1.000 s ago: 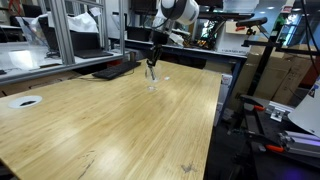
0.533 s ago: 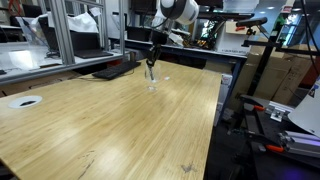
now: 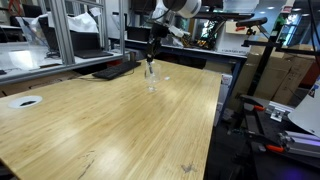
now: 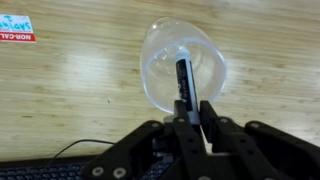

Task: Take the marker out of the glass and place it on the table

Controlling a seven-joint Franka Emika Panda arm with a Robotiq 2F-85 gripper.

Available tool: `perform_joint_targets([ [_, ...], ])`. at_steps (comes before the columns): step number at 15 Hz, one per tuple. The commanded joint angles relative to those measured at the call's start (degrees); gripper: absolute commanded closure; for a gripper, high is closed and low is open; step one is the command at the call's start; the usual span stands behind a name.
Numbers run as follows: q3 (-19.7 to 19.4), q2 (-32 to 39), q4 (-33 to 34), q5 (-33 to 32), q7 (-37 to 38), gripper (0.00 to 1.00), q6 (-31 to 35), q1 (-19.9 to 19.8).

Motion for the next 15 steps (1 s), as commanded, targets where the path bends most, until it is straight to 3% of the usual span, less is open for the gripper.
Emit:
perform_joint_targets([
  [1, -1.50, -5.56, -3.89, -1.34, 1.37, 0.95, 1.05, 1.23],
  [5, -3.66, -12.08, -5.29, -3.46, 2.29, 0.95, -1.69, 1.63],
  [7, -5.76, -15.16, -4.47, -5.92, 3.43, 0.95, -7.29, 1.66],
  [9, -7.68, -17.07, -2.14, -7.91, 3.31, 0.95, -17.08, 1.24],
  [12, -9.62, -14.81, 2.13, -5.85, -0.88, 0.95, -29.50, 0.13],
  [15, -10.81, -8.05, 5.06, -3.38, -4.34, 0.95, -32.89, -0.72],
])
